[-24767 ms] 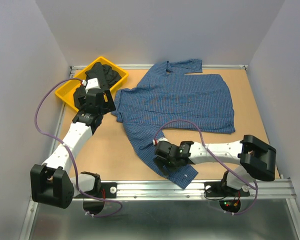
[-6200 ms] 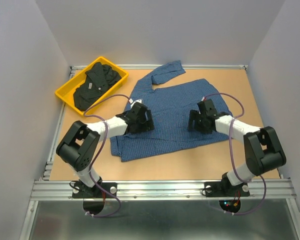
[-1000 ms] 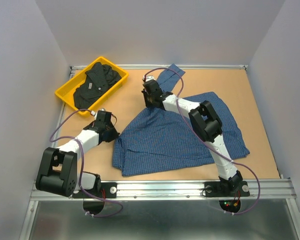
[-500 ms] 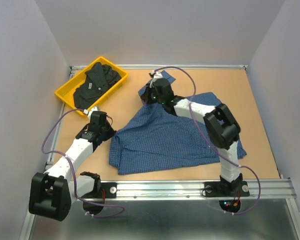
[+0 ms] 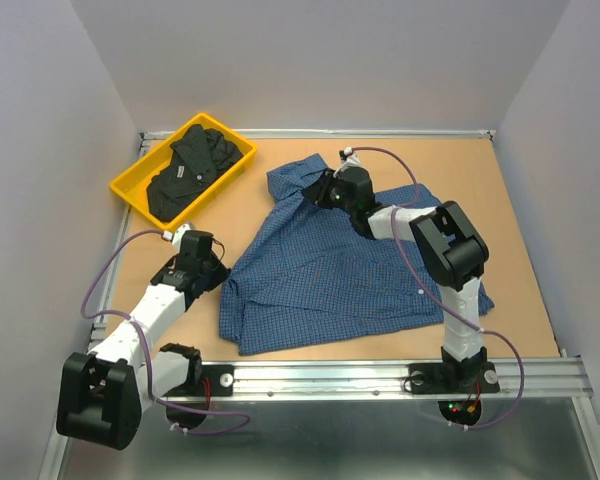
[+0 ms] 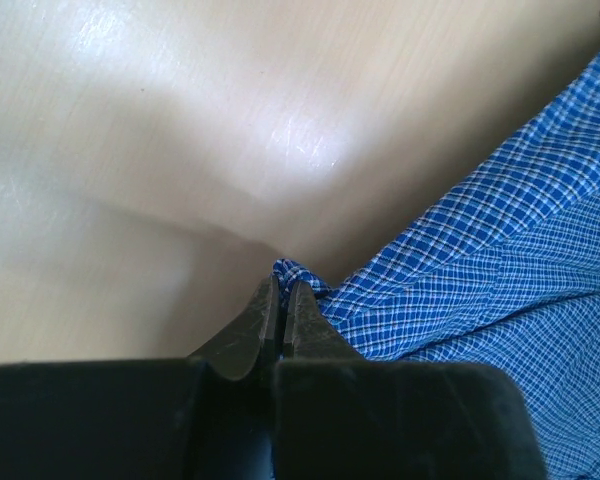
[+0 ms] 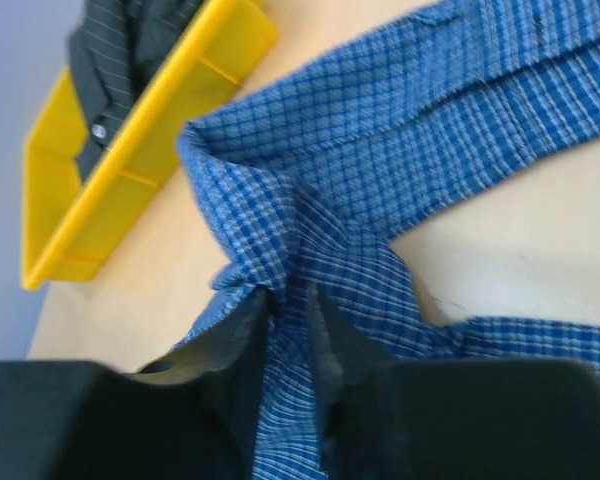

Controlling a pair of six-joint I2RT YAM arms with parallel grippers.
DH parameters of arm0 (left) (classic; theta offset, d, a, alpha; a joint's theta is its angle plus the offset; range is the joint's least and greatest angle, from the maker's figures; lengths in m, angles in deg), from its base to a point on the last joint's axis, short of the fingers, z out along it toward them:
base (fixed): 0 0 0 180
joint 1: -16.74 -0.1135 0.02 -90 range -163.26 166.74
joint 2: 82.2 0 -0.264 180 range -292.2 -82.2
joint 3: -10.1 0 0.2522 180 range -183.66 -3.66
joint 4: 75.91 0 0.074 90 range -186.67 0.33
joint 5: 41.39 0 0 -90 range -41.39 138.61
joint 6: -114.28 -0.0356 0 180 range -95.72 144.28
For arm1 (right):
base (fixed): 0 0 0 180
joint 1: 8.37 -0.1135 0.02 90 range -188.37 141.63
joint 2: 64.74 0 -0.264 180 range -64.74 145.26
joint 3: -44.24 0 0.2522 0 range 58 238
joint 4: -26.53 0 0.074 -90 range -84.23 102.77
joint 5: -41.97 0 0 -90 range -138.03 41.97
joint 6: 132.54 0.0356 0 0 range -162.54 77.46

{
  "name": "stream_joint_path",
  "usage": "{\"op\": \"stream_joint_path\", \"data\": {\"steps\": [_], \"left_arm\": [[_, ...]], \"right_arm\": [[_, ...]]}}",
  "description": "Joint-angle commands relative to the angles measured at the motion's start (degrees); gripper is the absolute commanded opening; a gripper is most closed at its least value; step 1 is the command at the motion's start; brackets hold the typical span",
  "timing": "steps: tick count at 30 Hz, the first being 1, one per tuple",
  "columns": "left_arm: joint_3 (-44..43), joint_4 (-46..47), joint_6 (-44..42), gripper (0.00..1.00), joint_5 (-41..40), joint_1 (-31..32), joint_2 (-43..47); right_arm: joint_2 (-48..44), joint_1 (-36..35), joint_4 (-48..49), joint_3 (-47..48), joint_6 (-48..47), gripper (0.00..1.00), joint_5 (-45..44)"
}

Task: Fold and stack the long sleeve shirts
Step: Fold the shirt

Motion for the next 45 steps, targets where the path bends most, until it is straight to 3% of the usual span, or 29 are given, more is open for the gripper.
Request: {"op": "stream_joint_path", "data": {"steps": [1,3,6,10,13,18,23,30,45], "left_arm": [[0.43,-1.21,0.62,0.07,-2.1,-0.16,1.99],[0.34,-1.3,0.36,0.09,-1.93,-0.16,2.16],[0.08,-1.38,0.09,0.1,-1.75,-0.16,2.78],[-0.01,-1.38,-0.08,0.11,-1.14,-0.16,3.22],[0.25,-1.03,-0.17,0.11,-0.96,-0.16,3.83],[0.08,-1.03,-0.43,0.11,-0.7,-0.16,3.31],[-0.18,-1.38,-0.52,0.11,-0.61,-0.16,3.48],[-0.36,-1.47,-0.79,0.11,0.44,-0.16,3.22],[1.31,0.64,-0.96,0.12,6.77,-0.07,3.05]], "right_arm": [[-1.74,-0.06,-3.84,2.63,-4.58,0.45,0.34],[-3.49,-0.06,-7.02,4.21,-7.4,0.57,-0.8],[-5.35,-0.06,-14.05,7.19,-14.17,0.66,-1.33],[-7.99,-0.06,-20.12,7.91,-20.94,0.68,-7.38],[-7.99,0.2,-23.55,9.39,-24.11,0.64,-10.82],[-4.75,0.2,-28.48,13.09,-25.87,0.55,-3.9],[-2.02,0.2,-29.88,12.83,-25.17,0.54,-4.14],[-0.08,0.29,-32.17,8.88,-24.99,0.54,-10.91],[-4.38,6.61,-39.37,-3.95,-25.17,0.55,-19.69]]}}
